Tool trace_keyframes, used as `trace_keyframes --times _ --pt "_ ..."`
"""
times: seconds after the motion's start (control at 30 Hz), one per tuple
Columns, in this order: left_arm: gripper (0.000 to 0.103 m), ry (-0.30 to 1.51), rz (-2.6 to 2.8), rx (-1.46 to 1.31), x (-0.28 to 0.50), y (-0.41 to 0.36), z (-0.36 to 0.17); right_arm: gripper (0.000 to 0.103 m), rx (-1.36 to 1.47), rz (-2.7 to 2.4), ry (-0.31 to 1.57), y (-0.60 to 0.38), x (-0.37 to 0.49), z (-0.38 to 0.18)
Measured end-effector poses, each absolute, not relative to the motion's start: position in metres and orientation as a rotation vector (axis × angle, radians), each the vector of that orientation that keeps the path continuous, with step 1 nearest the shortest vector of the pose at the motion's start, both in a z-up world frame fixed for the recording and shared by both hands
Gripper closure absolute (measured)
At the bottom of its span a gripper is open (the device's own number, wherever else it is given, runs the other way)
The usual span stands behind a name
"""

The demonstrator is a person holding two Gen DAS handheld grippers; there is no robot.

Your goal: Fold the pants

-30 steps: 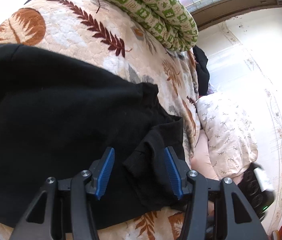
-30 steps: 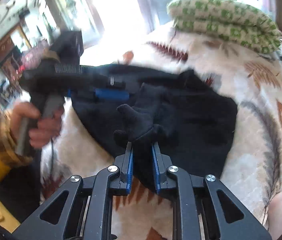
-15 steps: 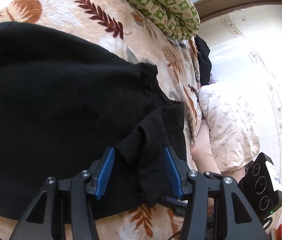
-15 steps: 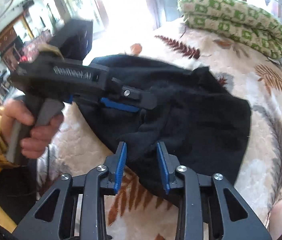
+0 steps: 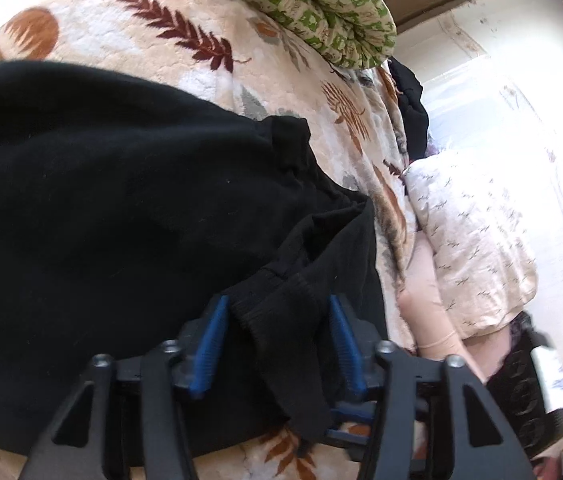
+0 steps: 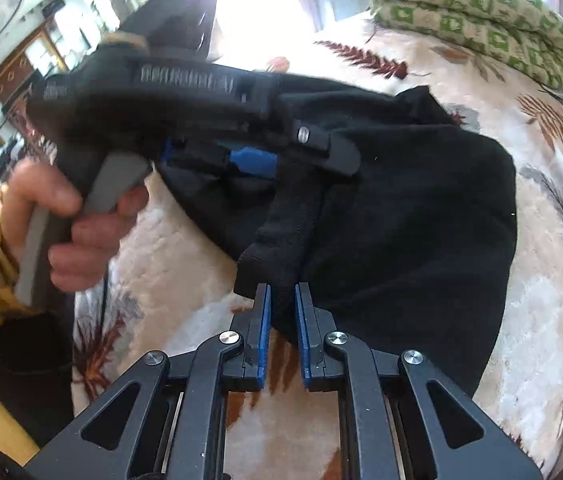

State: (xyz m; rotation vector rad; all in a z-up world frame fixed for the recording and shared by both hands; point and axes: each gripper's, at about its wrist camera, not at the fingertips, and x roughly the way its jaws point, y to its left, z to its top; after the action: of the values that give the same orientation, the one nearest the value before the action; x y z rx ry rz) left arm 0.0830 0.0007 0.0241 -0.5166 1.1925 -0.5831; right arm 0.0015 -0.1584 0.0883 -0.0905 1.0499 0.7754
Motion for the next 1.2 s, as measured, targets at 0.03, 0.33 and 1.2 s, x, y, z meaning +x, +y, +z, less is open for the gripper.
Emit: trace_keyframes --times 0.03,0.33,1.2 --pt "0.063 1.194 -0.588 -0.511 0.083 0.000 0.024 0.080 -0.096 0.763 1.027 -0.160 0.000 0.094" --pt "0.087 1.057 -0.653 -0.416 0.076 -0.014 0.062 0.064 -0.087 0.702 1.014 -0.167 0.001 0.092" --pt "0.068 1.064 -0.532 -0.362 0.110 0.010 0.083 0.061 0.173 0.523 0.955 -0.217 0.046 0.112"
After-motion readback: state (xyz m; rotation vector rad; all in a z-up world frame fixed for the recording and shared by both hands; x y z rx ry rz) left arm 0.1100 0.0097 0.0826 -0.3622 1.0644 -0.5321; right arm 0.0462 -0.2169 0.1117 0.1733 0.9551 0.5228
